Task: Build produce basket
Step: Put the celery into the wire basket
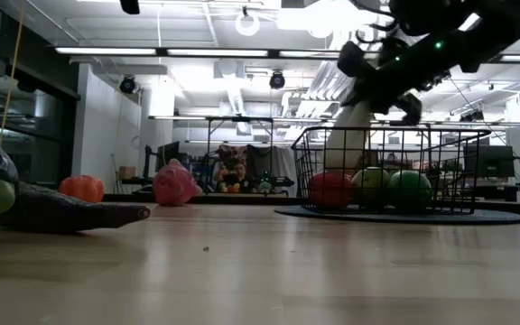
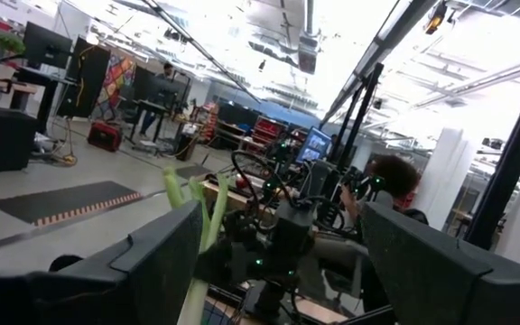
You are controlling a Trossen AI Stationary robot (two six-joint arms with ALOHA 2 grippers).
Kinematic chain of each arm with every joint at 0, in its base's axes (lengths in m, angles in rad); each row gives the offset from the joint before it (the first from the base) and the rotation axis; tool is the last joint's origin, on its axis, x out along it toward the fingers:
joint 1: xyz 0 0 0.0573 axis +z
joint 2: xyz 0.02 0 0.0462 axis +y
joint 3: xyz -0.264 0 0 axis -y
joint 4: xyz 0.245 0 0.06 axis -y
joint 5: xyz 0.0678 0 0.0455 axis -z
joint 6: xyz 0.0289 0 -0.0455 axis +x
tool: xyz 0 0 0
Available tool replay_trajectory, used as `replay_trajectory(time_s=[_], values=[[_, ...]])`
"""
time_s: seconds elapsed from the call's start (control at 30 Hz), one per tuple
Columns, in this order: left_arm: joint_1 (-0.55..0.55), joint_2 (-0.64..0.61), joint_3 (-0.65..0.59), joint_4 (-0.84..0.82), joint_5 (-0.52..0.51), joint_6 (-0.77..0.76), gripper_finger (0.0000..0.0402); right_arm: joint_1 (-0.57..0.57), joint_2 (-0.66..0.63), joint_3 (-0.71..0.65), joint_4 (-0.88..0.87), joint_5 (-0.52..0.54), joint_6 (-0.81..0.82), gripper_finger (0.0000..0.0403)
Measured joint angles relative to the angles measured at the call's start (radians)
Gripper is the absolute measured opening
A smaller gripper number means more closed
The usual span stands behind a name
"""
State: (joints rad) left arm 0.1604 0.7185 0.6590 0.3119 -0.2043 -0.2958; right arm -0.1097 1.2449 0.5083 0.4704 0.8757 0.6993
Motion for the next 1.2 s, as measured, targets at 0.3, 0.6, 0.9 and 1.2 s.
replay_trajectory(time_s=[0.3,0.6,0.9,1.2], values=[[0.000,0.000,0.000,-0.001,-0.007,0.027,0.0293,-0.070,0.005,0.019,-0.030,-0.333,-0.262,0.0054],[0.000,0.000,0.000,0.000,-0.011,0.027,0.0293,-0.114,0.041,0.017,-0.020,-0.393,-0.243,0.0055],[0.001,0.000,0.001,0.000,-0.021,0.027,0.0293,-0.113,0.172,0.017,0.104,-0.455,-0.206,0.0055],[0.001,0.000,0.001,0.000,-0.021,0.027,0.0293,-0.120,0.185,0.017,0.102,-0.514,-0.186,0.0073]])
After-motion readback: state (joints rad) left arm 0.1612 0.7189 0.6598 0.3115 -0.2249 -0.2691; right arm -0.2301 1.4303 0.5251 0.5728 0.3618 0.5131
